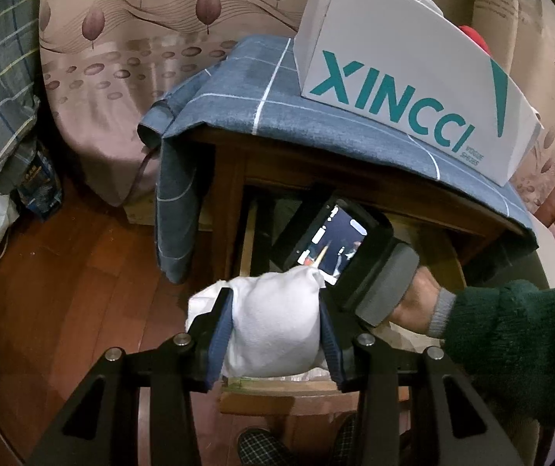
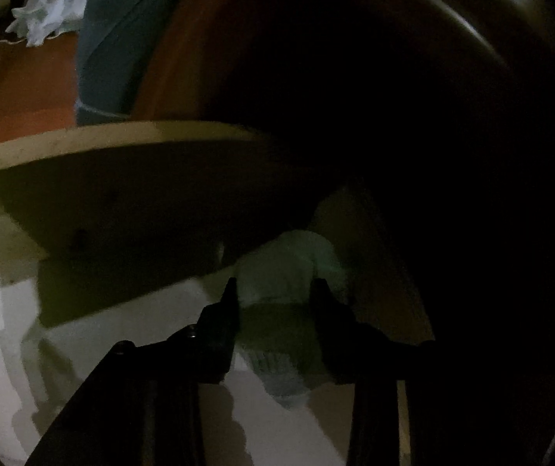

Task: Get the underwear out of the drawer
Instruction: 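Grasp the grey sock with the right gripper and lift it from the drawer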

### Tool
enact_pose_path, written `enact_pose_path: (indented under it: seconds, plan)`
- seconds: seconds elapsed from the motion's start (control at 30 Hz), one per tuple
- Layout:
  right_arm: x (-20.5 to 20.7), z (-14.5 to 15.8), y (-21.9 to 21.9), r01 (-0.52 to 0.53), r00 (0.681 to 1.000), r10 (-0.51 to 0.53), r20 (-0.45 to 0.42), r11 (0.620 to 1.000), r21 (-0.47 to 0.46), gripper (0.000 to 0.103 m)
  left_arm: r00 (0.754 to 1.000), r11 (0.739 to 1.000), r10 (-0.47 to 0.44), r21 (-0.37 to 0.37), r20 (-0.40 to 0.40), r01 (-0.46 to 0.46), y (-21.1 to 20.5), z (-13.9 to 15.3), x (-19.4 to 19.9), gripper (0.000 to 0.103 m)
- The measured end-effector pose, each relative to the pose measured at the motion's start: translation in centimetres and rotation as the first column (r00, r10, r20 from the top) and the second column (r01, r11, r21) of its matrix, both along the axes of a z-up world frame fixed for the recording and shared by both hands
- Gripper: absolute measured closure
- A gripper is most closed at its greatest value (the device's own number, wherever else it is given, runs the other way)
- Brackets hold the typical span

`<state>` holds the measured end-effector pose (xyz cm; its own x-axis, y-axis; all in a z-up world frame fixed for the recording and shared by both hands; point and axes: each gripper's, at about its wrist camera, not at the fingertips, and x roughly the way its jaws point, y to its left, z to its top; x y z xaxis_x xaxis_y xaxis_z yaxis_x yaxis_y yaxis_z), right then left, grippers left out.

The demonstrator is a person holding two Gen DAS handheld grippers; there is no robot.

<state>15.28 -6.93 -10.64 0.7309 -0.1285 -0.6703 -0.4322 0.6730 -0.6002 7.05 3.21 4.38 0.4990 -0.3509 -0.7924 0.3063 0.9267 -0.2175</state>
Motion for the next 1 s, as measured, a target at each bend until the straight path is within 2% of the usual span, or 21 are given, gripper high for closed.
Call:
enact_pose_path:
  seconds: [0.23,0.33,0.47,0.57,0.63,0.7,0.73,0.83,0.9,0.93,1.0]
  plan:
    - [-1.6,1.2,-1.3,-0.032,0.993,0.028,-0.116,0.999,-0.036,0.079,1.000,1.000,0.012,-0.005,-0.007,-0.012,0.3,-0.1,0.1,0.061]
    - [-2.8,2.3,-2.0,-0.033,0.983,0.028,-0.184,0.999,-0.022,0.086,1.000,1.000,0.018,0.003,-0.008,-0.018,0.2,-0.1,0.1,0.061]
    - [-4.3,3.7,-2.4,-0.036,0.965,0.032,-0.260,0.999,-0.008,0.087,1.000,1.000,0.008,0.012,-0.011,-0.008,-0.1,-0.2,0.1,0.061]
    - [-5.8,3.8,-5.1,-0.019,0.951,0.023,-0.308,1.000,0.017,0.087,1.000,1.000,0.009,0.014,-0.009,-0.009,0.0,-0.2,0.0,0.061]
    - [-9.3,4.1,-5.9,0.002,0.936,0.018,-0.353,0.998,0.056,0.087,1.000,1.000,0.007,0.009,-0.009,-0.007,-0.1,-0.2,0.0,0.061]
    - [-10.0,4.8,-6.4,0.029,0.914,0.016,-0.405,0.994,0.105,0.088,1.000,1.000,0.005,0.006,-0.011,-0.005,0.0,-0.2,0.0,0.061]
    - [-10.4,5.2,-6.8,0.053,0.893,0.019,-0.450,0.988,0.146,0.088,1.000,1.000,0.003,0.004,-0.013,-0.003,0.0,-0.2,0.0,0.061]
    - [-11.9,4.8,-7.0,0.113,0.852,0.007,-0.524,0.974,0.197,0.087,1.000,1.000,-0.003,0.002,-0.017,0.003,0.0,-0.2,0.0,0.061]
    - [-12.4,4.0,-7.8,0.144,0.848,-0.012,-0.529,0.967,0.209,0.087,1.000,1.000,-0.004,0.006,-0.017,0.005,0.0,-0.2,0.0,0.061]
    - [-12.3,3.7,-8.1,0.160,0.837,-0.020,-0.547,0.964,0.211,0.086,1.000,1.000,-0.007,0.004,-0.018,0.007,0.0,-0.2,0.0,0.061]
    - [-12.1,3.4,-8.4,0.174,0.840,-0.033,-0.542,0.961,0.212,0.082,1.000,1.000,-0.009,0.007,-0.019,0.009,-0.1,-0.3,0.0,0.061]
